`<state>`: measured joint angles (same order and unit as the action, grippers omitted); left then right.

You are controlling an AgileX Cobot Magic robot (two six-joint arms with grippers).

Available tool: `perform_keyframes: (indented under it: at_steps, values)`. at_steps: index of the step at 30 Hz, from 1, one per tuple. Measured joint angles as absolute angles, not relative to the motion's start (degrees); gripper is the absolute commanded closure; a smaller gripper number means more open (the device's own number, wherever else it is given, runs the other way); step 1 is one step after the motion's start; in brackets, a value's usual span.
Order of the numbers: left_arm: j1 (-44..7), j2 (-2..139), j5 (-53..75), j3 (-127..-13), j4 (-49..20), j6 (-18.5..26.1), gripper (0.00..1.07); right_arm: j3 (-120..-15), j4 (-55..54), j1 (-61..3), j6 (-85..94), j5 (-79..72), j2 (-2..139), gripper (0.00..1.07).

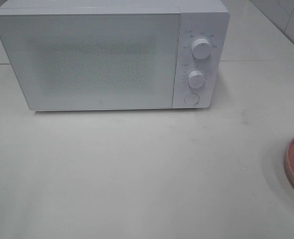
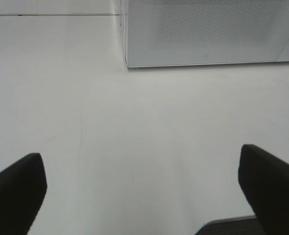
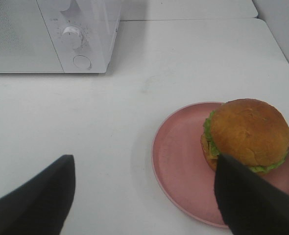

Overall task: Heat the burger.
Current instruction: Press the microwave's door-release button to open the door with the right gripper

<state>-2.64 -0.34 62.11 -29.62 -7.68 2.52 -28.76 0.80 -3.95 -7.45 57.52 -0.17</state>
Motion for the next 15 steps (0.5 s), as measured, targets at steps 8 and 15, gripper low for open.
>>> perform_keyframes:
  at_steps: [8, 15]
  values:
    - [-2.64, -0.34, 62.11, -29.62, -7.68, 2.52, 0.07, -28.76, 0.57, -3.95, -7.45, 57.52, -0.17, 0.32]
    - [-2.64, -0.34, 62.11, -29.62, -7.68, 2.52, 0.07, -28.76, 0.57, -3.95, -7.39, 57.52, -0.17, 0.32]
